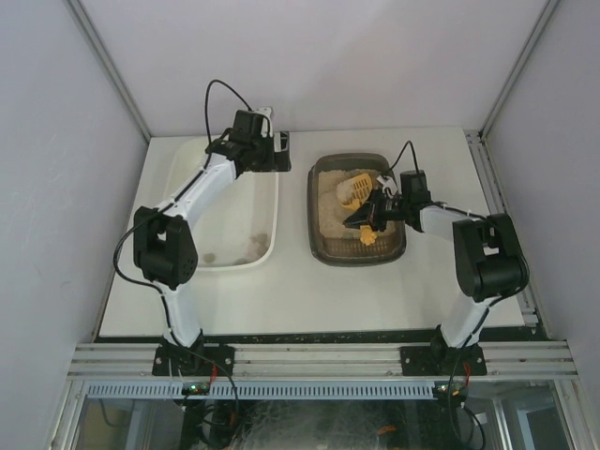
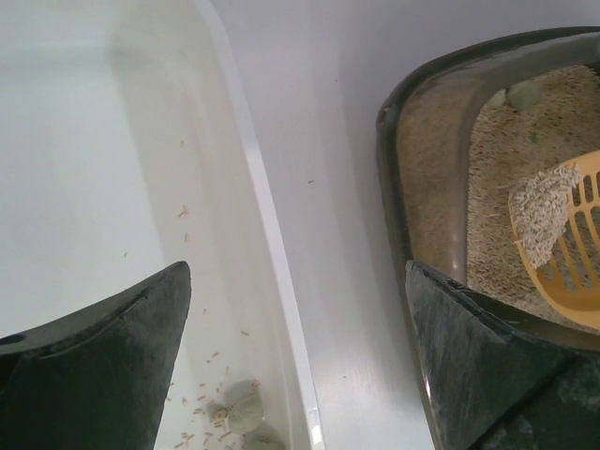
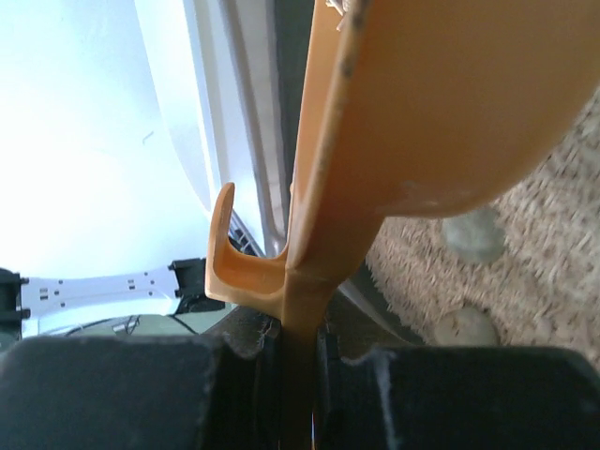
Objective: Clean the litter box
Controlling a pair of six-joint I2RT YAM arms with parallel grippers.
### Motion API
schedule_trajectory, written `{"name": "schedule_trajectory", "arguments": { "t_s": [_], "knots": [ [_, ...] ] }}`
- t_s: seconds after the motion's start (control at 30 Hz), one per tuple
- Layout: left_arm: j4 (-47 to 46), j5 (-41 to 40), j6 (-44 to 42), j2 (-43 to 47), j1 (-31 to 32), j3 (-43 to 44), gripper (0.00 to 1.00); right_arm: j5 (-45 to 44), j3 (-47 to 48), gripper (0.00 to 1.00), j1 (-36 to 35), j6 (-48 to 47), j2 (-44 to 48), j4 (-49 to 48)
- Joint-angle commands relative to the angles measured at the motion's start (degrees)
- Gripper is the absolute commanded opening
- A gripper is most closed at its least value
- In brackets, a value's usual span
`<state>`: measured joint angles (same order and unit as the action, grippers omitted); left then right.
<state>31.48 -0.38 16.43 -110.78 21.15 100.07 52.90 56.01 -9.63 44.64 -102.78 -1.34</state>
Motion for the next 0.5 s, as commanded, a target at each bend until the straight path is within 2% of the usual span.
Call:
{"name": "schedule_trajectory", "arguments": {
  "t_s": [0.0,0.07,0.23,0.4,0.47],
  "knots": [
    [-0.5,5.0,-4.3,5.7,-0.6,-1.1,1.00,3.8,-5.0,0.00,0.2,1.4,8.5,-7.3],
    [-0.5,7.6,-5.3,6.6,-0.9,-2.0,1.00,5.8,-8.3,0.00,0.2,2.9,11.0,-10.7],
    [-0.5,12.6,-6.7,9.3,-1.5,-5.4,1.00,10.5,-17.8,0.00,0.7,10.6,16.8,-27.0],
    [-0.6,11.5,-9.7,11.5,-1.7,-8.6,1.00,15.0,-21.7,0.00,0.4,14.6,18.1,-40.2],
    [-0.4,10.6,-10.6,12.2,-1.8,-9.4,1.00,14.1,-23.2,0.00,2.3,14.4,18.4,-42.1]
  ]
}}
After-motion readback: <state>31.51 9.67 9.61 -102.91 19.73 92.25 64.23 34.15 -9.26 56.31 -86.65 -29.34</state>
